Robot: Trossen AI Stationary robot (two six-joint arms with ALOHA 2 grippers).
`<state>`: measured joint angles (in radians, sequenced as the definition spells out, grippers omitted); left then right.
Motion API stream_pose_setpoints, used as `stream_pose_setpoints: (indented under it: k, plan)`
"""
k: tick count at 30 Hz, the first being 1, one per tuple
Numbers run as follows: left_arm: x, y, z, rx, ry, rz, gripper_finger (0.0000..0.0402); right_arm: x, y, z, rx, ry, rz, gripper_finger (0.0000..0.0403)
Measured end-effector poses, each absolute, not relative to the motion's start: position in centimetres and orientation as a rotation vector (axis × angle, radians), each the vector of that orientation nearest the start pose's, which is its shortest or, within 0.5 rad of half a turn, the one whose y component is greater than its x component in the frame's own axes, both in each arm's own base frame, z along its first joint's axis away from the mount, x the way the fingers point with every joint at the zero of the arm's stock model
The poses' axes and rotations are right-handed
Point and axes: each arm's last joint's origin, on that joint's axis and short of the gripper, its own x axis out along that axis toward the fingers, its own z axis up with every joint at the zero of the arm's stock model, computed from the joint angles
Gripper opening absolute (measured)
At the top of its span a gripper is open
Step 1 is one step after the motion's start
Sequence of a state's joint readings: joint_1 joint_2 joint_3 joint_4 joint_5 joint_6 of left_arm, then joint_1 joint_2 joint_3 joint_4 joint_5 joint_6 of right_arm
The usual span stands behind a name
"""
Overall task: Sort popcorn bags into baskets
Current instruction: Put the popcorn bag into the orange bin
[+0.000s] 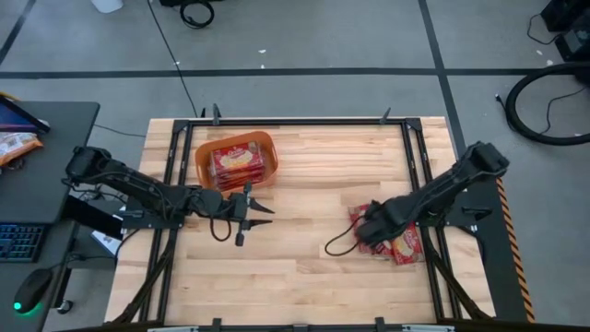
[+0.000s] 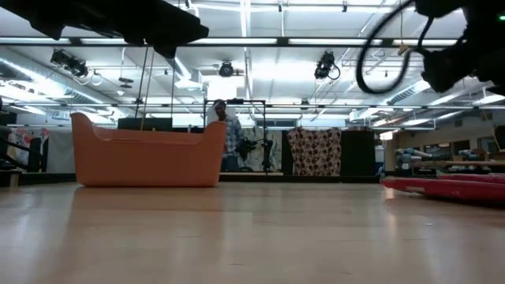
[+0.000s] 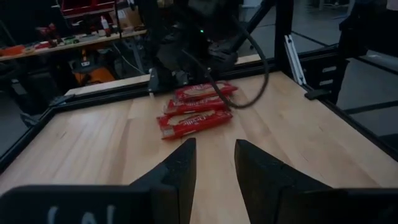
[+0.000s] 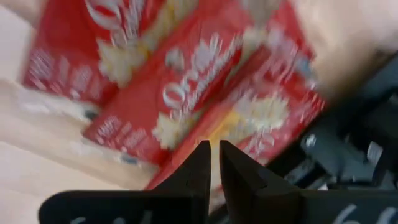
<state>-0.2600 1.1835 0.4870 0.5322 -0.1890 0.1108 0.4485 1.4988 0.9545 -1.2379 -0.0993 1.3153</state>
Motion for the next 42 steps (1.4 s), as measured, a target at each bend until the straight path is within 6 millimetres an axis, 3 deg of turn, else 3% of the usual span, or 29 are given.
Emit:
stream_pose_setpoints:
  k: [5, 10, 19, 30, 42]
  plan:
    - [23.5, -5.6, 22.1, 0.176, 0.158, -0.075, 0.0116, 20.4, 11.0, 18.0, 0.622, 1.815, -0.808, 0.0061]
    - [23.5, -5.5, 22.1, 0.183, 0.161, -0.045, 0.0116, 21.2, 11.5, 16.9, 0.67, 1.87, -0.884, 0.011]
    - [23.4, -5.4, 22.4, 0.215, 0.15, -0.023, 0.0116, 22.5, 12.2, 16.1, 0.726, 1.743, -1.096, 0.0184]
    - [23.4, -5.4, 22.5, 0.232, 0.147, -0.023, 0.0116, 22.1, 12.6, 15.4, 0.636, 1.654, -1.174, 0.0183]
    - [23.3, -5.3, 22.3, 0.238, 0.169, -0.025, 0.0116, 20.0, 12.7, 13.5, 0.625, 1.621, -1.272, 0.0183]
